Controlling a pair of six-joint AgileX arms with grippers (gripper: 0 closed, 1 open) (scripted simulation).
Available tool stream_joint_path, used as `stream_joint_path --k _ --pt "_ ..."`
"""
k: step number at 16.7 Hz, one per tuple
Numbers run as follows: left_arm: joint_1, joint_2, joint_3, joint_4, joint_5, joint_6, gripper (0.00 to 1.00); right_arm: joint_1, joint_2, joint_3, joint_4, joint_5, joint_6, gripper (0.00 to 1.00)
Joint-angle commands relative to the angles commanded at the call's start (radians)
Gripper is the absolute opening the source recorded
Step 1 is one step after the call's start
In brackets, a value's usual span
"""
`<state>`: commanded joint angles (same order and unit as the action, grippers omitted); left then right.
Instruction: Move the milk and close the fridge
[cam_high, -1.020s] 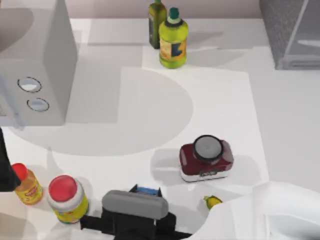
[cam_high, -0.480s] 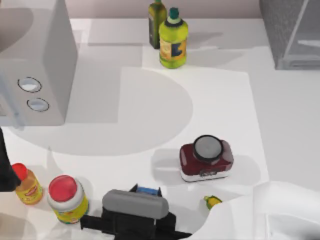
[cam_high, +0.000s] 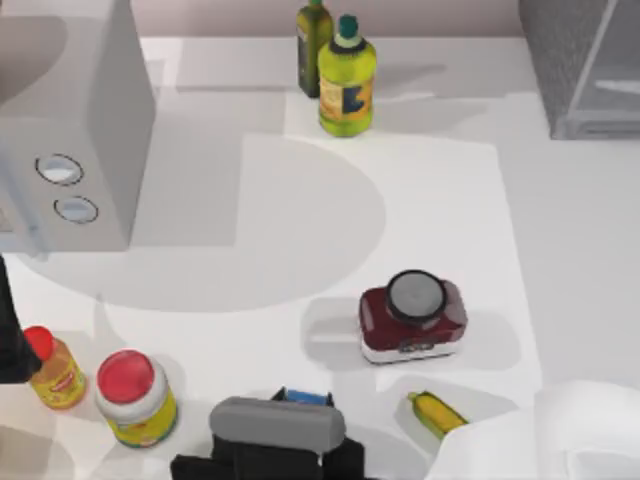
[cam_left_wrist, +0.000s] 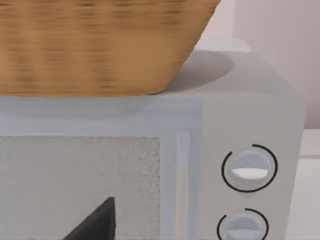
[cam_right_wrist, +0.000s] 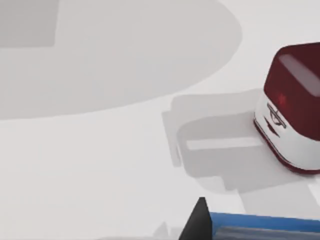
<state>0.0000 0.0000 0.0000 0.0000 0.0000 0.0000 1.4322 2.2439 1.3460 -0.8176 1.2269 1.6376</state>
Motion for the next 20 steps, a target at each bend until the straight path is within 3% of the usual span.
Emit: stream_joint_path --k 15,20 --pt "0.0 0.0 0.0 0.0 0.0 0.0 1.0 -0.04 -0.024 0.062 0.005 0.043 -0.009 0.0" --pt "0.0 0.0 0.0 0.0 0.0 0.0 1.0 -0.123 -0.12 0.002 0.196 -0.02 -0.133 0.0"
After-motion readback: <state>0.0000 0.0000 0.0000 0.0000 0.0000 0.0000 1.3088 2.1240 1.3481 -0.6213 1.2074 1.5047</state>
